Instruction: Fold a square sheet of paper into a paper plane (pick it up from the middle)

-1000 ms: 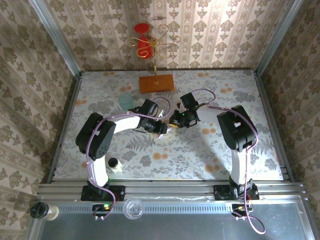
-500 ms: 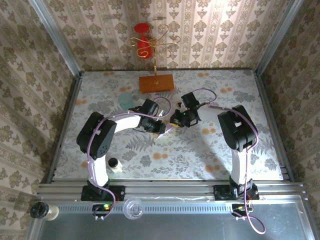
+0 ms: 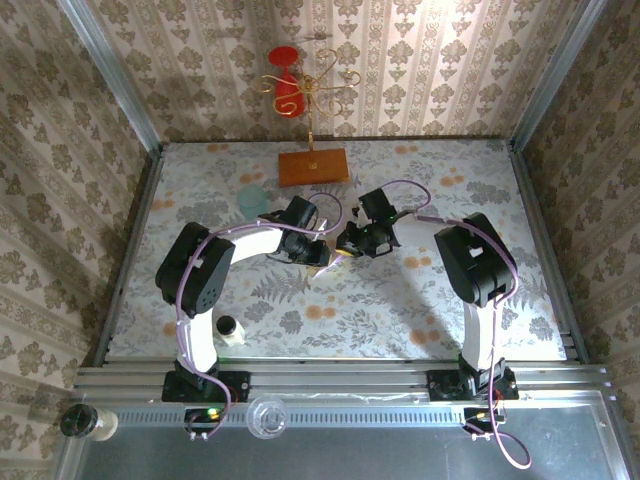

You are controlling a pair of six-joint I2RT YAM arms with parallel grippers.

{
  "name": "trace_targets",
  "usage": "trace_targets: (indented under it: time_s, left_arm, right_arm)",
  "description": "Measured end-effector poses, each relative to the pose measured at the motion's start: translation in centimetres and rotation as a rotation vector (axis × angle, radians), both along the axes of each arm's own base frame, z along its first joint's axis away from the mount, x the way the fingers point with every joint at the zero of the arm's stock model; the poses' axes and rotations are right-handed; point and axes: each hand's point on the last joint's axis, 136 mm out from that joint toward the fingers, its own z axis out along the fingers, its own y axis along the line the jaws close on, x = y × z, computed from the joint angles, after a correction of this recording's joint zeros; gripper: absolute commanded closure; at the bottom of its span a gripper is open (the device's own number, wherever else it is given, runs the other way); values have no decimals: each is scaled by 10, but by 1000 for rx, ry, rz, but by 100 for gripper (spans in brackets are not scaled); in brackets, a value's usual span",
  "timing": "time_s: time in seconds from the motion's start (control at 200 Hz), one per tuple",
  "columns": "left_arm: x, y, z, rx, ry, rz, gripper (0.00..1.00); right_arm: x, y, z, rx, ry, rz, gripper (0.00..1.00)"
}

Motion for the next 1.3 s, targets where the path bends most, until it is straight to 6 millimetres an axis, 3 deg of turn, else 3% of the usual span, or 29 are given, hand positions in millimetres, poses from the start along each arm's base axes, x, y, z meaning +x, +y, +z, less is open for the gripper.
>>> trace_targets:
  time_s: [0.2,0.935,1.13,1.3]
  left_arm:
    - [0,0,-1,5,4,0,79]
    - [1,1,0,8,0,3,81]
    - [-6,9,10,-5,-32,29,78]
    - [-6,6,42,-94,-79,49,81]
  right_arm:
    - [-9,7,-3,9,18,8,92]
    - [-9,5,-15,-19,23,9,93]
    - [-9,5,-15,-33,-3,62,93]
    - [-9,6,-15,-35,-14,121,94]
